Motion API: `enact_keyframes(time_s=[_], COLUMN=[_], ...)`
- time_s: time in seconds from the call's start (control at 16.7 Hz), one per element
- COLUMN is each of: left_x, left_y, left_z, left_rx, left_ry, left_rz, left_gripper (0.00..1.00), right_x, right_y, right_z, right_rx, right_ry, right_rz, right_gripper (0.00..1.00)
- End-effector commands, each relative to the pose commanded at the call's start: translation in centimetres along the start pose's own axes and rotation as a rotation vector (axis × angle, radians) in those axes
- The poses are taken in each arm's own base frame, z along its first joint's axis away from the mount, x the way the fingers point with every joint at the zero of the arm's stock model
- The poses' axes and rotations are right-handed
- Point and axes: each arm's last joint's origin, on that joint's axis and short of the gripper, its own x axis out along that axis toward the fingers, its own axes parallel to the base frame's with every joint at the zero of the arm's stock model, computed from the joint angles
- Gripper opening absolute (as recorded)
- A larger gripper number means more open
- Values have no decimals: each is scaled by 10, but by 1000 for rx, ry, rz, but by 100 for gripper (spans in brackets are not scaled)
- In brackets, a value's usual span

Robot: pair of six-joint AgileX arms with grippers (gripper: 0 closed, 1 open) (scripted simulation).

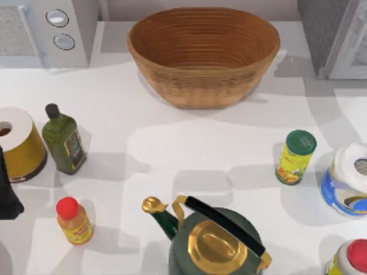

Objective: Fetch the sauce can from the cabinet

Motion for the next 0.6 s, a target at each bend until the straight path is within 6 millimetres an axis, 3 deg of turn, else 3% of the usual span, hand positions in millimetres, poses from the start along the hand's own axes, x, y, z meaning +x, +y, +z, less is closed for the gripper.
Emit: enact_keyframes(time_s=[0.18, 0.36, 0.6], left_x=[0, 0, 0], left_y=[0, 0, 0], left_z=[0, 0, 0], left_rx=[0, 0, 0], left_ry=[0, 0, 0], left_rz=[0, 0, 0], left_gripper=[100, 100, 100], right_x=[-16, -48, -92], right_y=[-10, -28, -44], right_z=[0, -6, -31], right_rx=[-7, -9, -13], right_ry=[-19, -62, -110], right_rz=[-6, -19, -29], right_gripper=[0, 0, 0])
